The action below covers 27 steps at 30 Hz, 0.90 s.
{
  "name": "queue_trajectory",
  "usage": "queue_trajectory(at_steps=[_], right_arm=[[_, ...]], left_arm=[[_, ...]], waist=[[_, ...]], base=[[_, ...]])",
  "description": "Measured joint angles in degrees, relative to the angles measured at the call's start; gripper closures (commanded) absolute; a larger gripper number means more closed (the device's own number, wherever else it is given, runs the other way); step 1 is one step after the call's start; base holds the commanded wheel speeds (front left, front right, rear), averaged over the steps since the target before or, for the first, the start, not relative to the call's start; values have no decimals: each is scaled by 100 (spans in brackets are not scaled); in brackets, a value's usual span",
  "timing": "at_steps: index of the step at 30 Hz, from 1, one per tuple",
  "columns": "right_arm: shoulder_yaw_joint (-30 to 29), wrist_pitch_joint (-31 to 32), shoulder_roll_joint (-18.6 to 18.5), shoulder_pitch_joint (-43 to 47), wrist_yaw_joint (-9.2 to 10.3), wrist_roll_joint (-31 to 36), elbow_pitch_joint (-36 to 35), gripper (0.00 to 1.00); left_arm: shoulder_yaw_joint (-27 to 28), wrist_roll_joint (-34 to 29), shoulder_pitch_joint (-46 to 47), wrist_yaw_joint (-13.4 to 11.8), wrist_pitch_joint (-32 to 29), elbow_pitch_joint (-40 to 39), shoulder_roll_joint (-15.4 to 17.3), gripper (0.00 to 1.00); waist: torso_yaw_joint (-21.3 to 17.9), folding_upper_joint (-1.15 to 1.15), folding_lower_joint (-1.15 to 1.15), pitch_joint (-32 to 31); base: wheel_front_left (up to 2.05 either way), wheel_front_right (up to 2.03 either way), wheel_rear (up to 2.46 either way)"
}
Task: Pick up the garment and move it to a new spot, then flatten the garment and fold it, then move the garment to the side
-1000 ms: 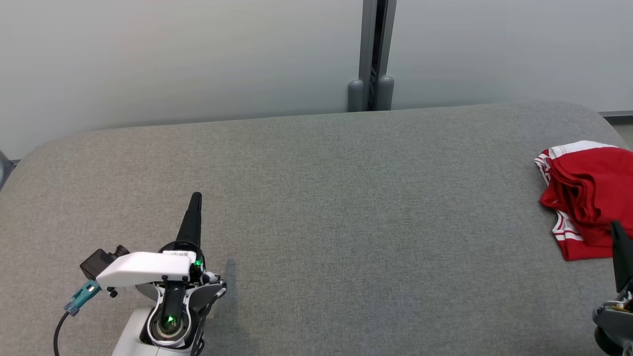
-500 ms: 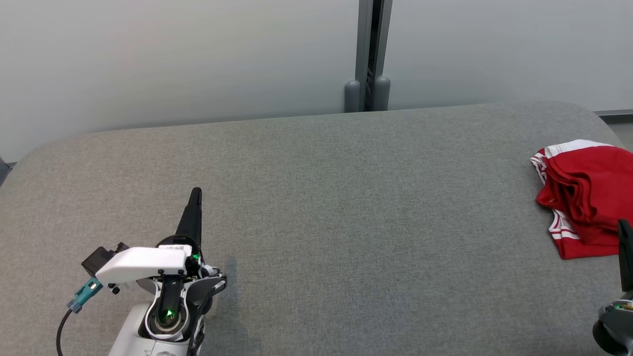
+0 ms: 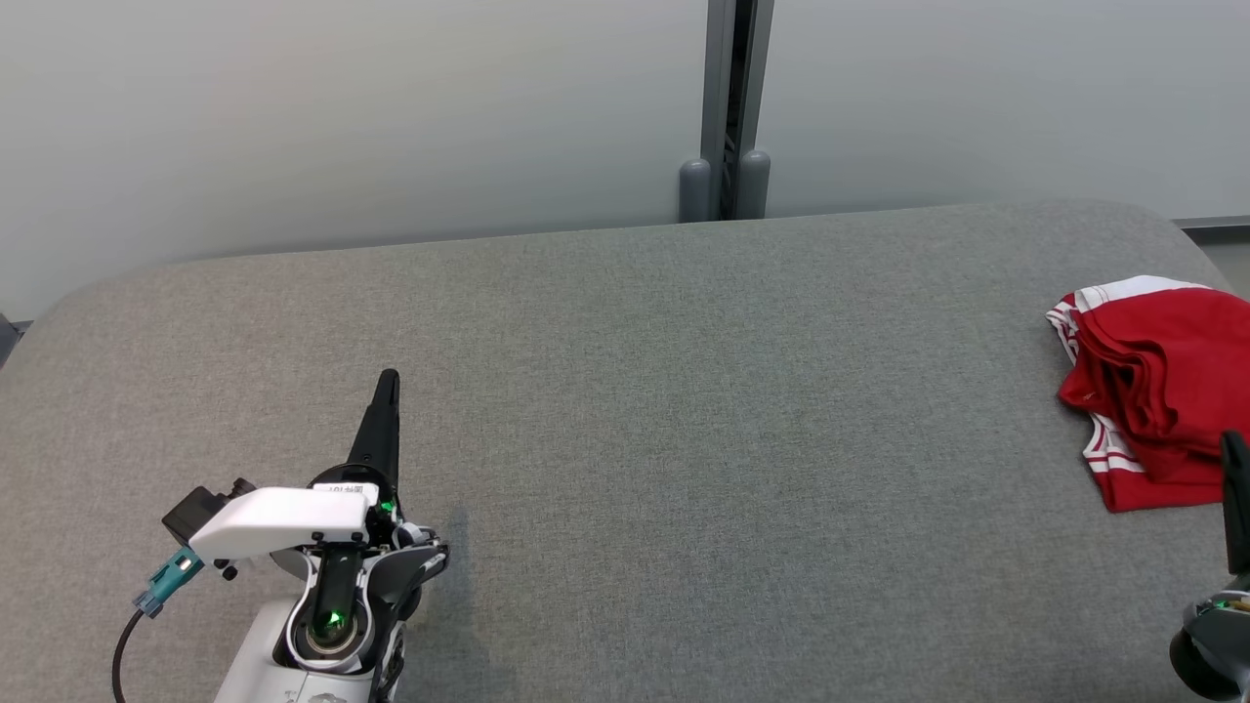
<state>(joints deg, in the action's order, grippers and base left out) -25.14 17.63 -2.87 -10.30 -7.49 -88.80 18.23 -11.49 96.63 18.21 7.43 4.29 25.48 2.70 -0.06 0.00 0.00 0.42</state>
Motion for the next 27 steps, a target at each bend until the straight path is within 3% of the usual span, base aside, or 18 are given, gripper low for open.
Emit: queue_trajectory(at_steps=[27], right_arm=[[2,0,-3,0,0,-1,1,100]], left_arm=[[-1,0,0,0,0,0,0,100]], waist=[[0,0,0,0]], base=[[0,0,0]])
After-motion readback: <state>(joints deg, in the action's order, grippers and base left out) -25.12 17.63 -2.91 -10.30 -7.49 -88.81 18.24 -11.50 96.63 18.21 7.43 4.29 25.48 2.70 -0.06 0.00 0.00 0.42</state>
